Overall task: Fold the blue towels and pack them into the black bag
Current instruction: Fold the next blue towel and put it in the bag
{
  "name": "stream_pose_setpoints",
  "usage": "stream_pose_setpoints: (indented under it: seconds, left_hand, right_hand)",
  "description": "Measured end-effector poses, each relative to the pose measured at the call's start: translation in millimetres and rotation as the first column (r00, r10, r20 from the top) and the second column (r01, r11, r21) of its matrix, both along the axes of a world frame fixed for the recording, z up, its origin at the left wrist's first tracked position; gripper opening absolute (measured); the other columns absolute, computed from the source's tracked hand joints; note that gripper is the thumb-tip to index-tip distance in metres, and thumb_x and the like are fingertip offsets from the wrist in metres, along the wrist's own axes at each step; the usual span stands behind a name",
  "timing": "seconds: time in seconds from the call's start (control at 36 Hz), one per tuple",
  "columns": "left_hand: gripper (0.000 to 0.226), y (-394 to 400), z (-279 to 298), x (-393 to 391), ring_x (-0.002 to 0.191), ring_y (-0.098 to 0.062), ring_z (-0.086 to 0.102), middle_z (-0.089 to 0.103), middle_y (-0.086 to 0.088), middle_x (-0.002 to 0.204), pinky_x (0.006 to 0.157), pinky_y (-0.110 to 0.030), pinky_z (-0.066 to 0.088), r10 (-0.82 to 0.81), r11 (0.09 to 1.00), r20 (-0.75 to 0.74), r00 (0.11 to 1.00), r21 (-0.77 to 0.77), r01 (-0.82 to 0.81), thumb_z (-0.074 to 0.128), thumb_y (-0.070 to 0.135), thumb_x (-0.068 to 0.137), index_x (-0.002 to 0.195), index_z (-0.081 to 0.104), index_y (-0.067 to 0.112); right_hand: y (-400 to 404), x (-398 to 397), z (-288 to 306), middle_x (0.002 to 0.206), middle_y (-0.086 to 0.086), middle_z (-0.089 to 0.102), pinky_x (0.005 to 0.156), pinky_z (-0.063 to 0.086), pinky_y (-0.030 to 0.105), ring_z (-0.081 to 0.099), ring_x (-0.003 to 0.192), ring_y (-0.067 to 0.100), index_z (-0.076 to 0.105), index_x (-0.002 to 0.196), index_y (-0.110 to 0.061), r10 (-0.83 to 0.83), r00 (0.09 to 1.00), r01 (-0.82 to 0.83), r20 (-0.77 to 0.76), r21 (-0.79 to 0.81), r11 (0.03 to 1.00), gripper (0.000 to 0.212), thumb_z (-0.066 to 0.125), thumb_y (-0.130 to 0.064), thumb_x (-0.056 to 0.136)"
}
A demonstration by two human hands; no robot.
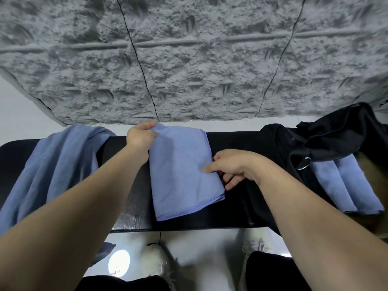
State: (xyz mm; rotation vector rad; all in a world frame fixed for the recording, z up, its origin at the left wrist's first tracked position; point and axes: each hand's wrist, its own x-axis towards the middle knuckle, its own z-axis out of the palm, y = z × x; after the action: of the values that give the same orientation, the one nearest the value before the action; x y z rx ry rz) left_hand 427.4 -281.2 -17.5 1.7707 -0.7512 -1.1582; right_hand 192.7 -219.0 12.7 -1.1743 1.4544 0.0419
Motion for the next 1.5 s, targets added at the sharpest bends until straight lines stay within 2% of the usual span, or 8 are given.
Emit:
stream_pose_setpoints:
  seconds: [0.22, 0.33, 0.44, 0.67, 0.81, 1.14, 1.33, 1.5]
  left_hand:
    - [0.036, -10, 0, -27, 0.075, -0.015, 0.060, 0.060, 0.003, 0.122, 0.057, -0.024, 0.048, -0.045, 0.997, 0.076, 0.996, -0.061, 0.049, 0.057, -0.004, 0.089, 0.116, 0.063, 0.020]
    - [0.027, 9, -4, -28, 0.066, -0.009, 0.055, 0.052, 0.003, 0.132, 0.053, -0.021, 0.043, -0.026, 0.995, 0.185, 0.982, -0.094, 0.044, 0.058, 0.008, 0.091, 0.113, 0.061, 0.024]
    - [0.020, 34, -4, -29, 0.066, -0.006, 0.049, 0.047, -0.007, 0.133, 0.045, -0.014, 0.038, 0.032, 0.998, 0.289, 0.957, -0.069, -0.012, 0.061, 0.011, 0.089, 0.106, 0.056, 0.020]
    - [0.047, 91, 12, -33, 0.072, -0.009, 0.047, 0.029, -0.005, 0.137, 0.064, -0.027, 0.040, -0.228, 0.973, 0.346, 0.910, 0.105, 0.204, 0.060, 0.024, 0.093, 0.136, 0.041, 0.020]
    - [0.056, 120, 18, -35, 0.070, -0.012, 0.048, 0.020, -0.001, 0.142, 0.055, -0.021, 0.039, -0.372, 0.927, 0.375, 0.849, 0.190, 0.323, 0.053, 0.012, 0.095, 0.145, 0.033, 0.028]
    - [0.036, 156, 11, -14, 0.082, -0.014, 0.056, 0.038, -0.001, 0.134, 0.053, -0.011, 0.040, -0.343, 0.939, 0.330, 0.879, 0.125, 0.320, 0.064, 0.002, 0.087, 0.112, 0.057, 0.027]
    - [0.021, 170, 24, -3, 0.091, -0.017, 0.053, 0.048, 0.001, 0.116, 0.071, -0.023, 0.042, -0.369, 0.883, 0.663, 0.651, 0.032, 0.469, 0.062, 0.009, 0.088, 0.101, 0.061, 0.026]
    - [0.022, 175, 21, -18, 0.102, -0.018, 0.053, 0.060, 0.004, 0.104, 0.086, -0.030, 0.045, -0.547, 0.642, 0.789, 0.279, 0.182, 0.745, 0.061, 0.014, 0.087, 0.107, 0.067, 0.022]
  right_hand:
    - [-4, -4, -4, 0.092, 0.010, 0.062, 0.059, 0.060, 0.030, 0.066, 0.070, 0.022, 0.051, 0.089, -0.018, -0.021, 1.000, 0.021, -0.008, -0.034, 0.999, 0.015, 0.061, -0.026, 0.096]
    - [2, -2, -1, 0.111, 0.008, 0.066, 0.067, 0.062, 0.034, 0.070, 0.088, 0.025, 0.056, 0.103, -0.020, 0.052, 0.999, -0.052, 0.007, -0.001, 0.999, 0.026, 0.072, -0.034, 0.088]
    - [10, -4, 0, 0.099, 0.009, 0.060, 0.072, 0.062, 0.039, 0.061, 0.078, 0.020, 0.059, 0.114, -0.011, 0.059, 0.998, -0.060, 0.008, 0.005, 0.998, 0.036, 0.076, -0.024, 0.085]
    - [40, -7, 2, 0.082, 0.012, 0.071, 0.068, 0.062, 0.034, 0.068, 0.064, 0.018, 0.042, 0.121, -0.012, 0.001, 0.999, 0.000, 0.047, -0.022, 1.000, 0.036, 0.065, -0.017, 0.094]
    - [59, -6, 0, 0.080, 0.008, 0.067, 0.066, 0.060, 0.032, 0.061, 0.059, 0.014, 0.033, 0.136, -0.016, -0.074, 0.995, 0.081, 0.071, -0.106, 0.991, 0.048, 0.059, -0.015, 0.096]
    - [96, -5, -1, 0.080, 0.007, 0.068, 0.054, 0.049, 0.025, 0.059, 0.060, 0.014, 0.014, 0.152, -0.022, -0.177, 0.984, 0.169, -0.018, -0.204, 0.964, 0.074, 0.061, -0.017, 0.095]
    - [101, -13, 1, 0.086, -0.002, 0.061, 0.068, 0.050, 0.032, 0.060, 0.076, 0.019, 0.049, 0.132, -0.025, -0.071, 0.975, -0.048, -0.210, -0.513, 0.857, 0.043, 0.058, -0.022, 0.090]
    - [108, 6, 1, 0.100, -0.006, 0.058, 0.090, 0.043, 0.027, 0.053, 0.101, 0.014, 0.062, 0.121, -0.027, 0.167, 0.947, -0.315, -0.273, -0.706, 0.634, 0.033, 0.054, -0.017, 0.090]
